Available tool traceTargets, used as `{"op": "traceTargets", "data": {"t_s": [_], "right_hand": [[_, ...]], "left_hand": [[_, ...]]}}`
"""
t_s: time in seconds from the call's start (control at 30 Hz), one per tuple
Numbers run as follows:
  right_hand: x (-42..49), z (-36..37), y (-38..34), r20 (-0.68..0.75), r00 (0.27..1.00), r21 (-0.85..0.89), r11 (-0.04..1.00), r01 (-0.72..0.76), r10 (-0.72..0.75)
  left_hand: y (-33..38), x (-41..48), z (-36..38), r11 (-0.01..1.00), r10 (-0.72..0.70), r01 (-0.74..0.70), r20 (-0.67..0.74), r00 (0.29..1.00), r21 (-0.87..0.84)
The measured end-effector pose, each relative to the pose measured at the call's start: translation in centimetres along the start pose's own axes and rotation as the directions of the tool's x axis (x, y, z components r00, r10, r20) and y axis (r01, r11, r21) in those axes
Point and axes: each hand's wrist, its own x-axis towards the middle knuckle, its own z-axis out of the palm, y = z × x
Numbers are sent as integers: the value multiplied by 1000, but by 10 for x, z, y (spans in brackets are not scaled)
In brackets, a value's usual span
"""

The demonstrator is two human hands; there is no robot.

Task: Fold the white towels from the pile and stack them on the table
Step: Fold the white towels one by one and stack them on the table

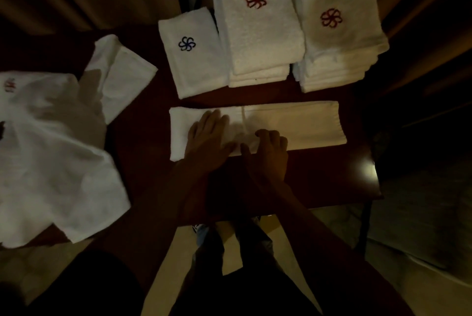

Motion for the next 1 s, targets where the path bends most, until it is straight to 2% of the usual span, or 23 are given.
{"op": "traceTargets", "data": {"t_s": [0.13,0.27,0.5,0.63,0.77,1.0], "right_hand": [[2,-8,13,-47,999,56,998,-21,24],[8,-29,32,-128,987,118,989,-84,99],[22,-71,90,-236,935,157,960,-233,265],[29,-84,125,-208,910,138,932,-335,358],[38,-87,150,-161,853,81,868,-491,497],[57,-99,157,-10,748,84,746,-661,664]], "left_hand": [[14,7,-10,996,89,-86,-106,990,33],[42,31,-11,971,235,-240,-129,963,-25],[124,77,8,916,376,-372,1,927,-148],[161,102,24,894,433,-422,53,900,-153],[187,128,40,863,496,-480,76,865,-159],[213,150,47,903,418,-404,87,904,-149]]}}
